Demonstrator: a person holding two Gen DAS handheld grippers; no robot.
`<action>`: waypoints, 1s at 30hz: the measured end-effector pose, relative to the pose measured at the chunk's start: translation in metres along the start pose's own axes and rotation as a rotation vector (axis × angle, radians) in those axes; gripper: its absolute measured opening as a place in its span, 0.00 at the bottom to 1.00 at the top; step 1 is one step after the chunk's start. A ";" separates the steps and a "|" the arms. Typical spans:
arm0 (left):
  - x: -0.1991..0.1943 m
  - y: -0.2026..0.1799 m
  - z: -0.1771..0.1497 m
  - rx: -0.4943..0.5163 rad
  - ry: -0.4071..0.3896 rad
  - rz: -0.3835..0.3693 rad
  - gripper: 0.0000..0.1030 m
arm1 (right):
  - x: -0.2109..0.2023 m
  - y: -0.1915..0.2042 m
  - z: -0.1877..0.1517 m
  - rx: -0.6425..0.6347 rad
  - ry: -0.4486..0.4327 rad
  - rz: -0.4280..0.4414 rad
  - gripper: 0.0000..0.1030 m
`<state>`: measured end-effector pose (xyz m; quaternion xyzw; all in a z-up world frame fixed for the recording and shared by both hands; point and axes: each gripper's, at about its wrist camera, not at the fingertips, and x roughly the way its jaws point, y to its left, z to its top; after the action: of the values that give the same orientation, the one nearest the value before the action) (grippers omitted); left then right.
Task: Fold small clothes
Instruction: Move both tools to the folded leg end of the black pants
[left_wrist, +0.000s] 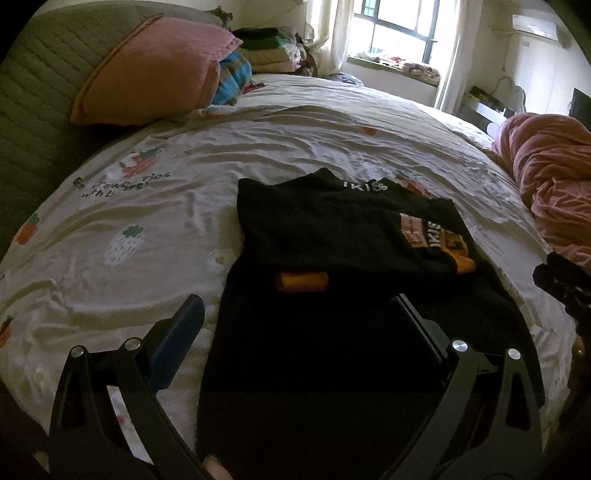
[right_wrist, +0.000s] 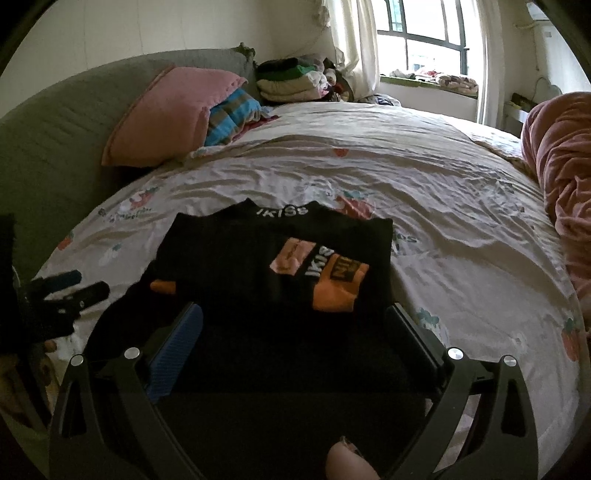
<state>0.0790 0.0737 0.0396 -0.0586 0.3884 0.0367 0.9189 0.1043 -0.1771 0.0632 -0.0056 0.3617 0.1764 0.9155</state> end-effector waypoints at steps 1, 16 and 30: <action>-0.001 0.002 -0.001 0.000 0.000 0.005 0.91 | -0.001 0.000 -0.003 -0.004 0.005 -0.002 0.95; -0.011 0.018 -0.016 -0.030 0.010 0.017 0.91 | -0.008 0.001 -0.020 -0.016 0.039 -0.021 0.95; -0.021 0.026 -0.030 -0.020 0.031 0.034 0.91 | -0.011 -0.004 -0.034 -0.014 0.069 -0.024 0.95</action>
<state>0.0400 0.0944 0.0316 -0.0616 0.4033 0.0551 0.9113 0.0759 -0.1893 0.0449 -0.0225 0.3917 0.1679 0.9044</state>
